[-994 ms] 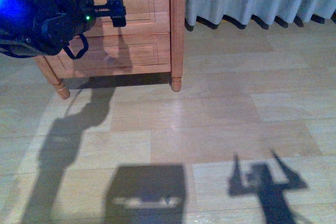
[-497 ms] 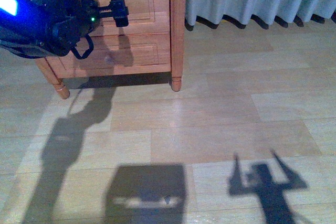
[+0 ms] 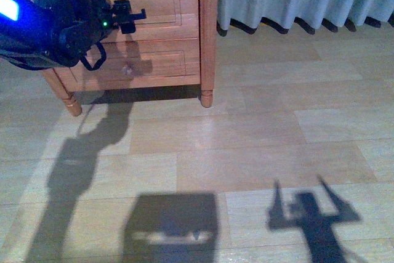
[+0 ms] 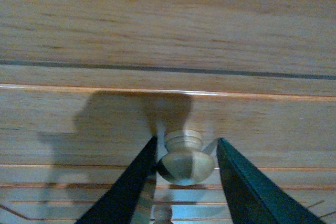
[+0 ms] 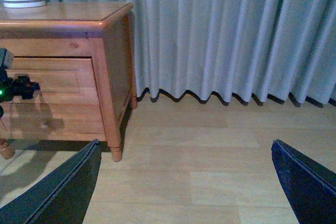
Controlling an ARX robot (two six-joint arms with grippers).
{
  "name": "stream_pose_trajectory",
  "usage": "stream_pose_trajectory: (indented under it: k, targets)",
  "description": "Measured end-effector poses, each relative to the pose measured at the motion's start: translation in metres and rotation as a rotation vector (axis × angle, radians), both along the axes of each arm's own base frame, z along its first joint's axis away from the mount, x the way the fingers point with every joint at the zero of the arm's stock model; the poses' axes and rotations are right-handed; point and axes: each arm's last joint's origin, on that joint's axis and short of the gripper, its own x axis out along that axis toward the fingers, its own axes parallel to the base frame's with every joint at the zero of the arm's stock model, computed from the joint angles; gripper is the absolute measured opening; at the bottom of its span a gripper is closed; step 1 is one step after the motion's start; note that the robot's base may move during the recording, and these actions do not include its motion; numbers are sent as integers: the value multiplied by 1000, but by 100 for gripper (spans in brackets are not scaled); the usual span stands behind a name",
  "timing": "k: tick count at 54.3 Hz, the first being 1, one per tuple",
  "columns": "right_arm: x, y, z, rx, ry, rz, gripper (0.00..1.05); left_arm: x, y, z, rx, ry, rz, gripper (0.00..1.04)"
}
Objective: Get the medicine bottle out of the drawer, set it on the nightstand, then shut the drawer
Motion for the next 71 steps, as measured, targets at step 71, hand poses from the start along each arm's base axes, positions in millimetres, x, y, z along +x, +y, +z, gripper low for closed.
stream_pose_trajectory:
  k: [71]
  targets:
    - [0, 0, 0, 0, 0, 0, 98, -241, 31, -8, -12, 251, -115, 45]
